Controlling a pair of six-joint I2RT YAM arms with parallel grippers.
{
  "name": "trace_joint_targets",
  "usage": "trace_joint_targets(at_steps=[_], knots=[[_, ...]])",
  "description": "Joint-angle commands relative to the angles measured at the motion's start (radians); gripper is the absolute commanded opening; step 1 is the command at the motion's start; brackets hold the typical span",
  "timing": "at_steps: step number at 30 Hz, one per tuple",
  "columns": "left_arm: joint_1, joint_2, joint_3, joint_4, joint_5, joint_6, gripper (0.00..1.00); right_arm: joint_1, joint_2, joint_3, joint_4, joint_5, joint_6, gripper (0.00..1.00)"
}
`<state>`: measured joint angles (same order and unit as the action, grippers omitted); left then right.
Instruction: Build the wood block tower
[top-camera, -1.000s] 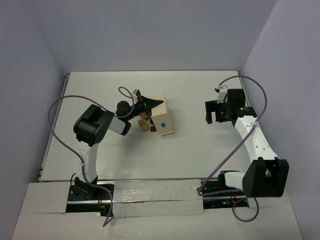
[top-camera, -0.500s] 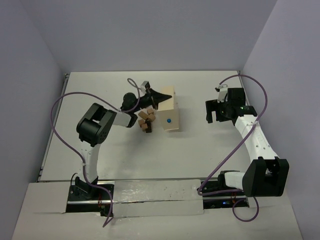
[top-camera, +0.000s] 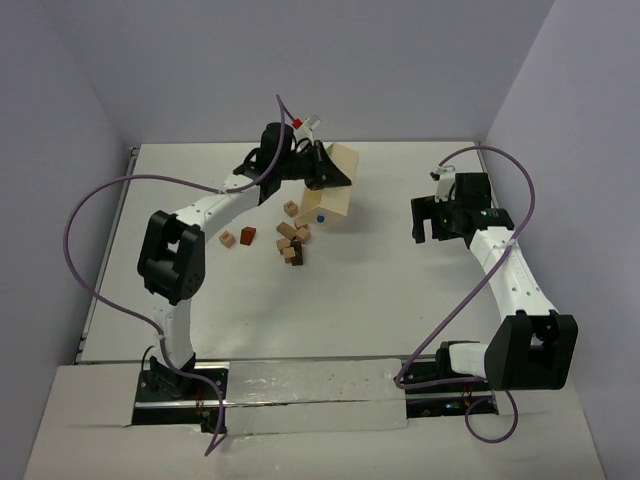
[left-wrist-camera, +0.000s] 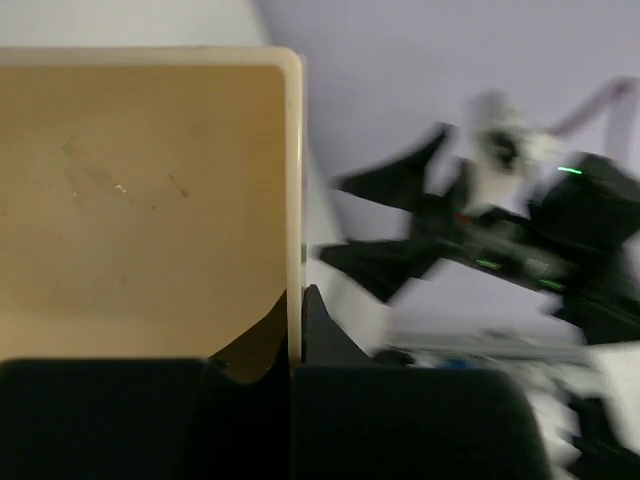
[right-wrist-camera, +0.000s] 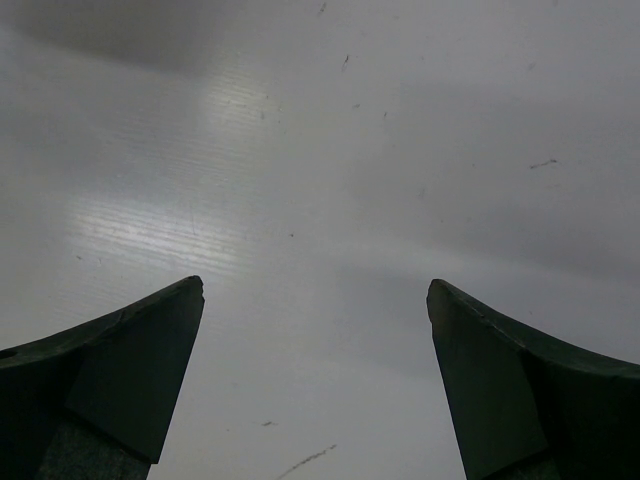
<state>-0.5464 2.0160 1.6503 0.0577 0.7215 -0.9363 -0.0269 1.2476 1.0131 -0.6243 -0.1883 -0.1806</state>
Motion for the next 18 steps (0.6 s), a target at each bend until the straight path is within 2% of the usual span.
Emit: trace_joint_targets(at_steps=[1, 3, 5, 8, 12, 18], knots=[[0.006, -0.14, 0.118, -0.581, -0.465, 0.601, 0.0, 0.005, 0.01, 0.06, 0.042, -0.006, -0.005, 1.0], [0.013, -0.177, 0.122, -0.627, -0.645, 0.713, 0.0, 0.006, 0.014, 0.062, 0.052, -0.014, -0.006, 1.0], [0.04, -0.217, 0.099, -0.669, -0.756, 0.773, 0.0, 0.01, 0.021, 0.065, 0.063, -0.022, -0.005, 1.0], [0.122, -0.268, 0.09, -0.742, -0.849, 0.836, 0.0, 0.02, 0.043, 0.076, 0.088, -0.038, 0.001, 1.0], [0.367, -0.27, 0.101, -0.868, -0.848, 0.876, 0.0, 0.072, 0.073, 0.085, 0.128, -0.045, 0.004, 1.0], [0.585, -0.21, 0.119, -0.964, -0.779, 0.969, 0.0, 0.119, 0.122, 0.124, 0.154, -0.053, 0.022, 1.0]])
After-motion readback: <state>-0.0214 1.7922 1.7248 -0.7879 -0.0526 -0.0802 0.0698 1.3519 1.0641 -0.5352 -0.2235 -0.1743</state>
